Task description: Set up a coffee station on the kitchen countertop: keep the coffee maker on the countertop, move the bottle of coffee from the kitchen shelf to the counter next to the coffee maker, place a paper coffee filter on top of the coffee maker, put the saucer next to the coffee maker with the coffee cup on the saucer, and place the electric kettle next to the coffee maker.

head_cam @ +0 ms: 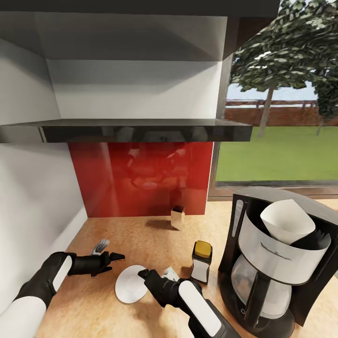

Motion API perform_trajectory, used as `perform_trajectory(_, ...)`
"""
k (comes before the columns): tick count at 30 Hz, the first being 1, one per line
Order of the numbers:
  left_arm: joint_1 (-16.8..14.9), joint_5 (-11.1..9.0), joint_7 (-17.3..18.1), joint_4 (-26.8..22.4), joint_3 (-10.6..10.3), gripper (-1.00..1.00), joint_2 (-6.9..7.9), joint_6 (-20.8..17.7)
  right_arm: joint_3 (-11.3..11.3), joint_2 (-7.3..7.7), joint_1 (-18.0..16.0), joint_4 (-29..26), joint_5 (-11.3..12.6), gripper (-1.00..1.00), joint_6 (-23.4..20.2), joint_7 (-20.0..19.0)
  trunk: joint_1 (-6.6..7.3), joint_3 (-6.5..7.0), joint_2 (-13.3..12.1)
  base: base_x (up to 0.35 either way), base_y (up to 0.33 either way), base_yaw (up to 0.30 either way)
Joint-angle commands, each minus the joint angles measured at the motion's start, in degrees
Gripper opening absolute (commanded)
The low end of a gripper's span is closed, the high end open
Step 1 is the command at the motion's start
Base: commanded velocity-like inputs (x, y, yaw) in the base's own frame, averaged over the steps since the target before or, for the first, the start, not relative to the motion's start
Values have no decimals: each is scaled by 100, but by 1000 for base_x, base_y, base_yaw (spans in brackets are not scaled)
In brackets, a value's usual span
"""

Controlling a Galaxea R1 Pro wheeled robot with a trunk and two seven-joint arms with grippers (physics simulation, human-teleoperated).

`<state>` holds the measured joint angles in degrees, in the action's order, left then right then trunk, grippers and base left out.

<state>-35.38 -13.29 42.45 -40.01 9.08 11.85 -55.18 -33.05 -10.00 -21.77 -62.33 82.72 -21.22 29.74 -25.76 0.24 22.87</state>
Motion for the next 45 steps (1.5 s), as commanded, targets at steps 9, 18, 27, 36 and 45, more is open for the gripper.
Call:
perform_trajectory(9, -152, -201, -123, -129, 284, 100, 85, -82, 18, 0, -3, -253, 17, 100, 5, 32, -2, -3, 5, 0, 0, 0)
perform_trajectory(18, -110, -344, -130, -131, 465, 100, 139, -72, 18, 0, -3, -437, 16, 100, 4, 40, -2, -3, 5, -6, 7, -36)
perform_trajectory(27, -100, -314, -122, -127, 407, 100, 90, -63, 8, 0, -3, -438, 16, 100, 4, 41, -2, -3, 5, -144, 152, -238)
perform_trajectory(36, -100, -284, -150, -111, 436, 100, 118, -55, -319, 0, -3, -423, 22, 100, 12, 41, -2, -3, 5, 77, 4, -23)
perform_trajectory(45, -101, -271, -235, -119, 476, 100, 152, 132, -325, 0, -3, -397, 25, 100, 13, 43, -2, -3, 5, 62, 0, 0)
